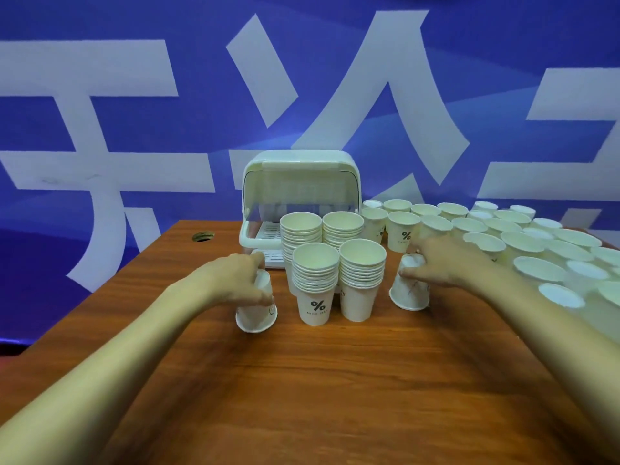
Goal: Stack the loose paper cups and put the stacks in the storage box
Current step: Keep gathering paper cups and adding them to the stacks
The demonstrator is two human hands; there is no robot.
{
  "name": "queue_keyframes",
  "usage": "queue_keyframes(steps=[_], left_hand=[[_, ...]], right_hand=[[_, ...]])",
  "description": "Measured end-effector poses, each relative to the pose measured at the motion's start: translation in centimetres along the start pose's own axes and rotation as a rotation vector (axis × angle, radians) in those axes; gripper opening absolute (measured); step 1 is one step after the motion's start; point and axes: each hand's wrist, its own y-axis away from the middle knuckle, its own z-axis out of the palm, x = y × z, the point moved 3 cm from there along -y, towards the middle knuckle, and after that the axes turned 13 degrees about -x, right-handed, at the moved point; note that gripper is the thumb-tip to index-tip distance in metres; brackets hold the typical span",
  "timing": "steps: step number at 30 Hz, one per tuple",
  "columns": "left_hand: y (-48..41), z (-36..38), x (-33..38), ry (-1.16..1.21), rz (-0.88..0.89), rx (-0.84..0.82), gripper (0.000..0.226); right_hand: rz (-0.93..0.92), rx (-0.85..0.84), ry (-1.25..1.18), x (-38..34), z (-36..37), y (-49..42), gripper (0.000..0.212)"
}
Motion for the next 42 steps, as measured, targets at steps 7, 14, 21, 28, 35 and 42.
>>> queue_keyframes(steps=[7, 14, 21, 28, 35, 42], left_hand=[[-0.9, 2.9, -0.7, -0.116, 0.023, 0.120, 0.043], [-1.0, 3.1, -0.3, -0.085, 0.114, 0.165, 0.053], [-1.5, 2.2, 0.2, -0.147, 0.158, 0.140, 0.030], [0.7, -3.0, -1.2, -0.169, 0.170, 0.080, 0.023], [4.6, -9.2, 0.3, 0.213, 0.326, 0.555, 0.017], [2.1, -7.0, 4.5, 0.228, 0.505, 0.608, 0.013]], right_hand=[[-0.078, 0.014, -0.058, -1.8, -0.8, 4.0, 0.038], [-0.061, -0.066, 0.032, -3.3, -0.1, 5.7, 0.061], [-0.050, -0.235, 0.004, -3.9, 0.2, 4.2, 0.043], [0.035, -0.068, 0.104, -3.7, -3.8, 4.7, 0.012], [-0.085, 0.403, -0.053, -5.2, -10.6, 6.7, 0.012], [-0.409, 0.360, -0.373, -7.7, -9.8, 6.6, 0.006]])
